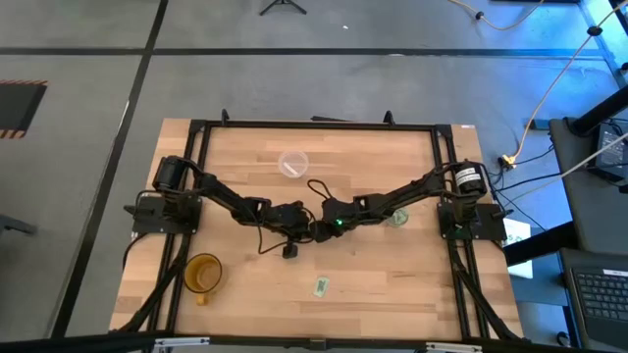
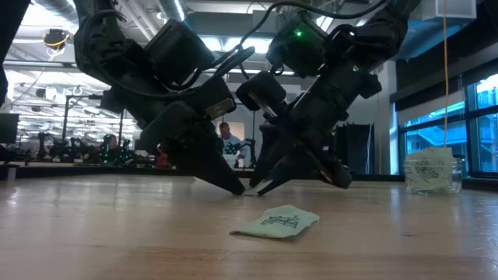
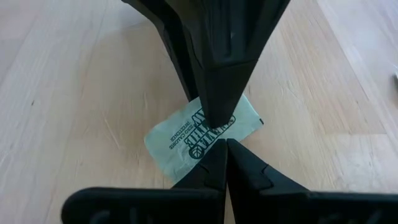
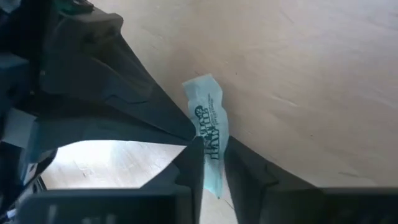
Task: Pick and place Stevia / Truvia into bins
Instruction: Put the stevia packet into the transparent container
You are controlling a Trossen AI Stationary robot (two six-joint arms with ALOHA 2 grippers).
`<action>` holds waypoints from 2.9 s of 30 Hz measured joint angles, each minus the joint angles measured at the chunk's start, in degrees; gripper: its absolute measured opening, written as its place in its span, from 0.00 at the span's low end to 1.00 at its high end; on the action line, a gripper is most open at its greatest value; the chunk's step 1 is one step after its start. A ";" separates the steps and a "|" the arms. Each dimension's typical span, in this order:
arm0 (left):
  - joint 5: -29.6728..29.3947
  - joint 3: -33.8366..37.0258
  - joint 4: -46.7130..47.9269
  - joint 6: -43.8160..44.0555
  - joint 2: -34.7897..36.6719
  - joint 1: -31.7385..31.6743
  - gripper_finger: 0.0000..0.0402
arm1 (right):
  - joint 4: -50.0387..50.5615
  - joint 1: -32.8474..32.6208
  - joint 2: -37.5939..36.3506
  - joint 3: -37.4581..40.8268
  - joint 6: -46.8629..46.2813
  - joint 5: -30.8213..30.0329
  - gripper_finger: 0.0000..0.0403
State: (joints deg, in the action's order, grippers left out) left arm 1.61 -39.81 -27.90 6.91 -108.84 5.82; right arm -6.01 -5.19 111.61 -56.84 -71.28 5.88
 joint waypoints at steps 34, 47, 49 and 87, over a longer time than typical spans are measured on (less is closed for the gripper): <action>-4.24 0.22 15.23 -2.72 24.78 -5.12 0.21 | 14.86 2.08 -18.99 0.09 19.36 1.25 0.01; -5.55 0.20 12.68 -3.01 27.69 -7.29 0.21 | 64.75 2.25 -43.45 0.04 14.09 1.31 0.01; -5.58 0.20 12.50 -3.03 27.69 -7.66 0.21 | 69.61 2.25 -44.55 0.04 13.25 1.37 0.01; -5.68 0.20 12.28 -2.05 27.69 -10.01 0.21 | 75.04 7.91 -24.75 0.07 29.34 -3.97 0.00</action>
State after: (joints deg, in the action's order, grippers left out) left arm -4.08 -39.62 -15.62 4.86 -81.14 -4.19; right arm 69.03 2.72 86.86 -56.77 -41.95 1.92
